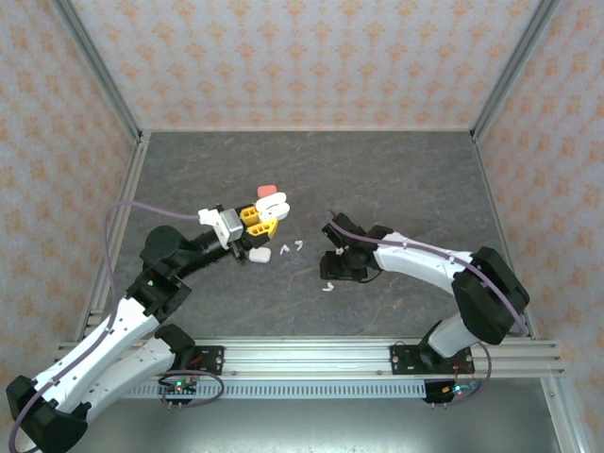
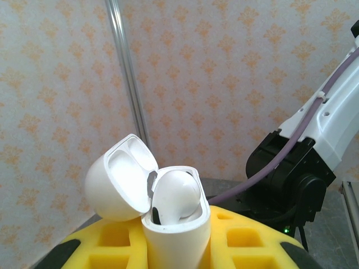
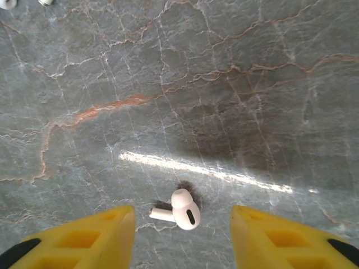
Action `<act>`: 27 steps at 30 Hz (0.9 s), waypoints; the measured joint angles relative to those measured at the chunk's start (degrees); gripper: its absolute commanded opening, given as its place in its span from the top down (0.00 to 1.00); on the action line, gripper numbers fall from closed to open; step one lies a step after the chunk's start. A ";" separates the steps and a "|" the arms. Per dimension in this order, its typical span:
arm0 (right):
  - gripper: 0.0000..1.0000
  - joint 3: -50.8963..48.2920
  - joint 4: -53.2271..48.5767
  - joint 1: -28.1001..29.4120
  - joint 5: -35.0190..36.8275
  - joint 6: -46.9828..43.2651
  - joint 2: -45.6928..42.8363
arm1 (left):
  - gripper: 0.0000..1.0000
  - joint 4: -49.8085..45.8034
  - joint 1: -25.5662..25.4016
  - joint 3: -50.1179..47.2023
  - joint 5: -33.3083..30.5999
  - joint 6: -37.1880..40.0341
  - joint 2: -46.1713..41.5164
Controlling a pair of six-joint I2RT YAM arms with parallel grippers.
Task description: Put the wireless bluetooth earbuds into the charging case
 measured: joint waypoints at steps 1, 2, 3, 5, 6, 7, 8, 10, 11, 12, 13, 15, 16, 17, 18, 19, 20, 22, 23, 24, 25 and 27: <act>0.53 0.00 0.22 0.28 0.00 0.04 0.59 | 1.00 -0.09 0.00 0.00 0.00 0.00 0.00; 0.53 -0.02 0.33 0.55 0.00 0.22 1.09 | 1.00 -0.11 0.00 0.00 -0.04 0.00 0.00; 0.53 -0.07 0.44 0.81 0.02 0.44 1.40 | 1.00 -0.13 0.00 0.00 -0.09 0.00 0.00; 0.52 -0.07 0.48 1.27 0.11 0.63 1.79 | 1.00 -0.20 0.00 0.00 -0.20 0.00 0.00; 0.52 -0.07 0.52 1.60 0.37 0.68 2.12 | 1.00 -0.31 0.00 0.00 -0.22 0.00 0.00; 0.51 -0.07 0.59 1.81 0.66 0.68 2.45 | 1.00 -0.42 0.00 0.00 -0.22 0.00 0.07; 0.51 -0.07 0.61 2.05 0.92 0.66 2.91 | 1.00 -0.48 0.00 0.00 -0.20 0.00 0.11; 0.50 -0.04 0.59 2.49 1.57 0.61 4.04 | 1.00 -0.72 0.00 0.00 -0.22 0.00 0.37; 0.50 0.00 0.55 2.71 1.92 0.61 4.72 | 1.00 -0.94 0.00 0.00 -0.22 0.00 0.48; 0.50 0.11 0.48 2.89 2.19 0.59 5.29 | 1.00 -1.05 0.00 0.00 -0.24 0.00 0.48; 0.50 0.44 0.11 3.08 2.62 0.55 6.01 | 1.00 -1.18 0.00 0.00 -0.31 0.00 0.48; 0.50 1.31 -0.76 3.50 3.37 0.37 7.02 | 1.00 -1.20 0.00 0.00 -0.52 0.00 0.48; 0.50 1.84 -1.27 3.72 3.69 0.35 7.37 | 1.00 -1.31 0.00 0.00 -0.61 0.00 0.48; 0.50 2.23 -1.60 3.96 3.98 0.15 7.67 | 1.00 -1.38 0.00 0.00 -0.66 0.00 0.48; 0.50 2.64 -2.08 4.26 4.52 0.04 8.11 | 1.00 -1.40 0.00 0.00 -0.72 0.00 0.48; 0.50 2.93 -2.51 4.52 4.92 -0.09 8.39 | 1.00 -1.42 0.00 0.00 -0.83 0.00 0.48; 0.50 3.13 -2.80 4.68 5.18 -0.26 8.55 | 1.00 -1.42 0.00 0.00 -0.85 0.00 0.48; 0.50 3.41 -3.23 5.16 5.77 -0.48 8.76 | 1.00 -1.44 0.00 0.00 -0.98 0.00 0.48; 0.50 3.41 -3.32 5.29 5.95 -0.52 8.79 | 1.00 -1.44 0.00 0.00 -1.01 0.00 0.48; 0.51 3.41 -3.34 5.42 6.10 -0.61 8.79 | 1.00 -1.49 0.00 0.00 -1.01 0.00 0.48; 0.51 3.41 -3.48 5.53 6.23 -0.68 8.79 | 1.00 -1.55 0.00 0.00 -1.01 0.00 0.48; 0.51 3.41 -3.54 5.70 6.45 -0.70 8.79 | 1.00 -1.86 0.00 0.00 -1.01 0.00 0.48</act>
